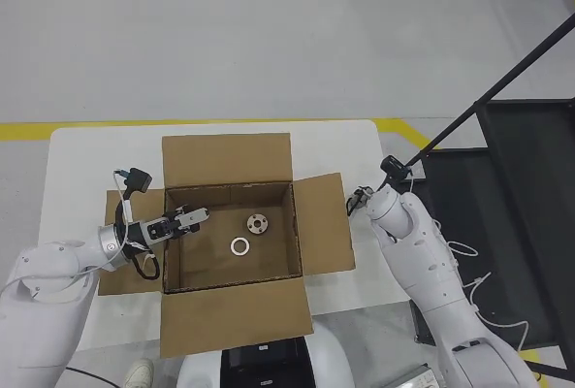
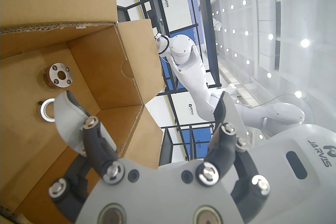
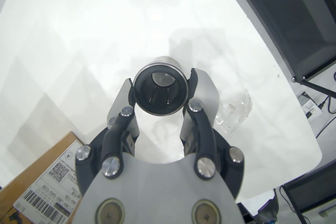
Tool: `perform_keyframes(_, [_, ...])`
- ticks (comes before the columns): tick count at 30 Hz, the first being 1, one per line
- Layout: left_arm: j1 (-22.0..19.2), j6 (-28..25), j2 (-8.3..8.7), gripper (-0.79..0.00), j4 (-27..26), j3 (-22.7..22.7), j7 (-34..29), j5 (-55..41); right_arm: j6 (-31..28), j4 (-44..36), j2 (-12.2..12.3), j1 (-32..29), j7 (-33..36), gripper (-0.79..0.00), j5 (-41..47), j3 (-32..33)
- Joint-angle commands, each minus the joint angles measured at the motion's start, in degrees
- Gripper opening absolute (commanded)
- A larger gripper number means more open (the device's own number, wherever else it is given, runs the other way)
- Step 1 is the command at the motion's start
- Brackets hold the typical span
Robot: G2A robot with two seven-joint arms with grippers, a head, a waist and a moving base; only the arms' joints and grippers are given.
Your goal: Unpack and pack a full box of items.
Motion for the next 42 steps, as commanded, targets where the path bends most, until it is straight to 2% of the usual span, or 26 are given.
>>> perform_keyframes(1, [0.00,0.00,0.00,0.000,0.00,0.00,0.00,0.00,0.23,0.10,-0.05,0.05,0.11,-0.222,0.15,-0.10])
perform_keyframes(2, [0.00,0.00,0.00,0.000,0.00,0.00,0.00,0.00,0.31,0.12,-0.08,0.07,0.12,-0.142,0.20,-0.17])
perform_keyframes(3, [0.00,0.00,0.00,0.000,0.00,0.00,0.00,0.00,0.52,0.15,-0.11,0.08,0.11,0.000,0.23,-0.19])
perform_keyframes(10, [0.00,0.00,0.00,0.000,0.00,0.00,0.00,0.00,3.70,-5.73,-0.04,-2.95,-2.10,0.000,-0.19,1.03])
perform_keyframes(15, [0.00,0.00,0.00,0.000,0.00,0.00,0.00,0.00,6.25,-14.58,0.26,-7.78,-4.02,0.000,-0.96,3.07])
perform_keyframes(22, [0.00,0.00,0.00,0.000,0.00,0.00,0.00,0.00,8.25,-29.14,0.23,-15.42,-11.03,0.000,-3.37,4.41])
perform_keyframes(27, [0.00,0.00,0.00,0.000,0.00,0.00,0.00,0.00,4.64,-35.96,0.03,-18.71,-16.15,0.000,-4.57,3.85])
perform_keyframes(30, [0.00,0.00,0.00,0.000,0.00,0.00,0.00,0.00,0.49,-39.07,0.04,-19.93,-17.49,0.000,-5.73,2.77])
perform_keyframes(34, [0.00,0.00,0.00,0.000,0.00,0.00,0.00,0.00,-2.42,-42.96,0.23,-21.14,-18.64,0.000,-12.88,-0.44])
perform_keyframes(39, [0.00,0.00,0.00,0.000,0.00,0.00,0.00,0.00,-6.73,-47.58,0.48,-21.02,-14.16,0.000,-21.12,-5.46])
perform_keyframes(42, [0.00,0.00,0.00,0.000,0.00,0.00,0.00,0.00,-11.43,-49.24,0.56,-19.69,-8.31,0.000,-24.37,-9.32])
